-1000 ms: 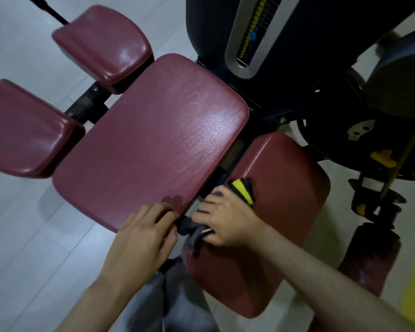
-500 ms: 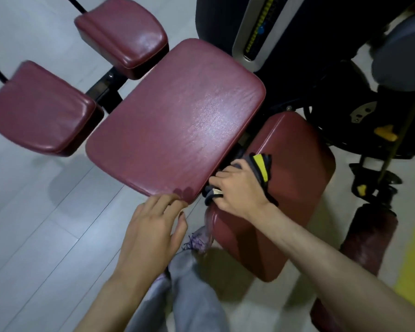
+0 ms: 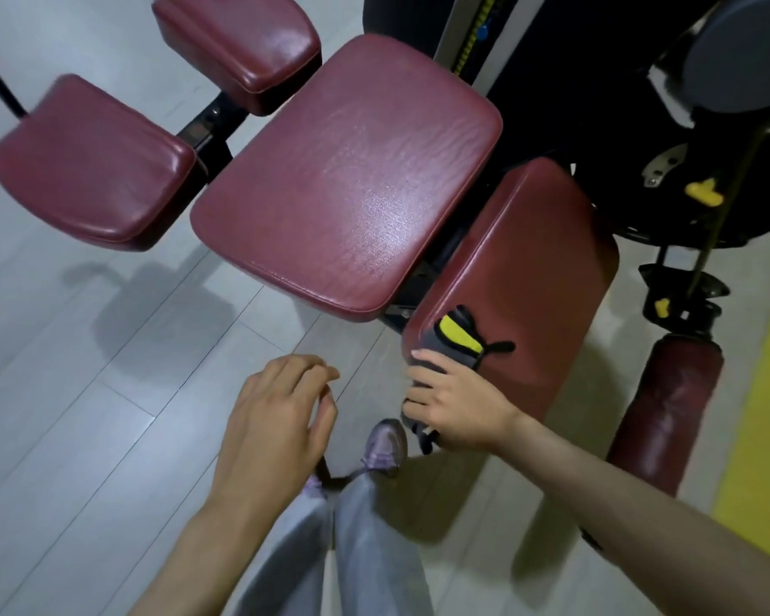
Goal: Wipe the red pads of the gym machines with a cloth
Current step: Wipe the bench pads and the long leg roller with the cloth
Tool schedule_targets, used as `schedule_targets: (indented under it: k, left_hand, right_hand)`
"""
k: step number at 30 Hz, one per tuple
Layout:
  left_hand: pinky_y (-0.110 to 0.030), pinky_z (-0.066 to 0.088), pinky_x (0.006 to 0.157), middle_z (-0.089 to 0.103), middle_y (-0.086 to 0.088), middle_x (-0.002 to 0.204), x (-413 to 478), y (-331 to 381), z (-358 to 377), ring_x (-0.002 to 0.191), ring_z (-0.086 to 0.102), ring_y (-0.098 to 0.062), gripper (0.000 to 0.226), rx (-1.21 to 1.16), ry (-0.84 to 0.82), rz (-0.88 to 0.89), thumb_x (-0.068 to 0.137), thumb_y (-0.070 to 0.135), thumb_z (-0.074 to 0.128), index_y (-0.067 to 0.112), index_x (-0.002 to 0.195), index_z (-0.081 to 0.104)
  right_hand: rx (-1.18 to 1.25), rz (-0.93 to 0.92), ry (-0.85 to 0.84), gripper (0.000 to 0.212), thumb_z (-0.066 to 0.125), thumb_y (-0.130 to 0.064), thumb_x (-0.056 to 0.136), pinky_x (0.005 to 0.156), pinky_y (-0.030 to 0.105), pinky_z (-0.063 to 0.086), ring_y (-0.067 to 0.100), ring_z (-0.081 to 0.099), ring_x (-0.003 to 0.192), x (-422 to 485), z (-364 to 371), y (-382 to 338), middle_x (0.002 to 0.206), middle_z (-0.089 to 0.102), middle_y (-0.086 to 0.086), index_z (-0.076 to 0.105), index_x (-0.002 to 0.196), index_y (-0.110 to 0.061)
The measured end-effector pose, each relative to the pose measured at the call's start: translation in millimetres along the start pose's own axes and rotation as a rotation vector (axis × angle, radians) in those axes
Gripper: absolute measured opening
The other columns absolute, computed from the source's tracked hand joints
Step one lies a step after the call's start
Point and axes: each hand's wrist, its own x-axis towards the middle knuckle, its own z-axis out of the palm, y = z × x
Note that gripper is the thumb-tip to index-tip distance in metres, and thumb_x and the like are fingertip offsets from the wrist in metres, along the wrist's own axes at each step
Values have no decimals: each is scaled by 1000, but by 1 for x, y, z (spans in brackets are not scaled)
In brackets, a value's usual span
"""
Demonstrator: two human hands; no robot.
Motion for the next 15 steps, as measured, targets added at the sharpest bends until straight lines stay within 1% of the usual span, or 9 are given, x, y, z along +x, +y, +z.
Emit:
schedule_targets:
  k: [3, 5, 7, 9, 11, 12, 13, 14, 15]
  left_hand:
    - [-36, 48, 90, 67, 0, 113, -9, -9, 4, 106, 60, -20, 17, 2, -14, -2, 96, 13, 62, 17, 110, 71]
    - [-37, 49, 90, 67, 0, 113, -13, -13, 6, 107, 60, -20, 21, 3, -22, -19, 96, 20, 56, 18, 111, 70]
    - [-37, 49, 89, 67, 1, 113, -13, -14, 6, 106, 60, -20, 24, -9, -34, -33, 95, 23, 52, 18, 110, 70]
    - [-35, 47, 88, 67, 2, 113, -13, -12, 3, 107, 59, -20, 25, -22, -29, -41, 95, 23, 51, 18, 110, 70]
    - [-35, 45, 88, 66, 3, 114, -11, -8, -2, 107, 58, -19, 24, -22, -10, -52, 95, 21, 52, 18, 110, 70]
    - [-35, 45, 88, 66, 2, 114, -10, -6, -5, 108, 58, -19, 22, -17, -2, -52, 96, 20, 53, 18, 110, 70]
    - [-36, 45, 89, 67, 1, 114, -9, -4, -7, 108, 57, -20, 21, -8, 1, -50, 97, 18, 54, 17, 110, 70]
    - [-38, 46, 89, 67, 0, 113, -8, -2, -10, 108, 57, -21, 20, 5, 7, -49, 97, 17, 54, 17, 110, 70]
    - [-40, 47, 89, 67, -1, 113, -5, 0, -12, 108, 58, -22, 20, 18, 15, -51, 97, 18, 53, 16, 109, 70]
  right_hand:
    - [139, 119, 73, 23, 57, -28, 76, 121, 47, 26, 27, 60, 109, -31, 11, -22, 93, 64, -2, 66, 95, -19]
    - [211, 305, 130, 34, 56, -29, 77, 114, 43, 35, 22, 60, 117, -47, 18, -45, 108, 68, -5, 67, 107, -21]
    - [417, 593, 273, 52, 55, -22, 73, 103, 41, 47, 19, 60, 123, -60, 24, -74, 123, 68, -3, 65, 124, -19]
    - [825, 1010, 439, 64, 54, -9, 76, 94, 36, 51, 21, 60, 121, -55, 21, -107, 131, 65, -1, 57, 139, -17]
    - [1221, 1407, 566, 54, 50, -3, 93, 92, 30, 46, 18, 59, 121, -30, 16, -133, 131, 60, -7, 52, 144, -19]
    - [1396, 1564, 643, 43, 51, -6, 100, 94, 30, 45, 19, 59, 122, -12, 12, -139, 129, 60, -7, 55, 141, -19]
    - [1565, 1696, 717, 30, 54, -18, 102, 95, 34, 49, 23, 61, 120, 6, 4, -142, 127, 63, -3, 60, 132, -20]
    - [1739, 1812, 789, 21, 57, -32, 102, 91, 38, 54, 27, 65, 112, 24, -6, -141, 123, 66, 4, 62, 120, -23]
    - [1931, 1934, 872, 23, 58, -40, 100, 84, 40, 59, 29, 67, 104, 40, -14, -135, 121, 67, 11, 61, 113, -21]
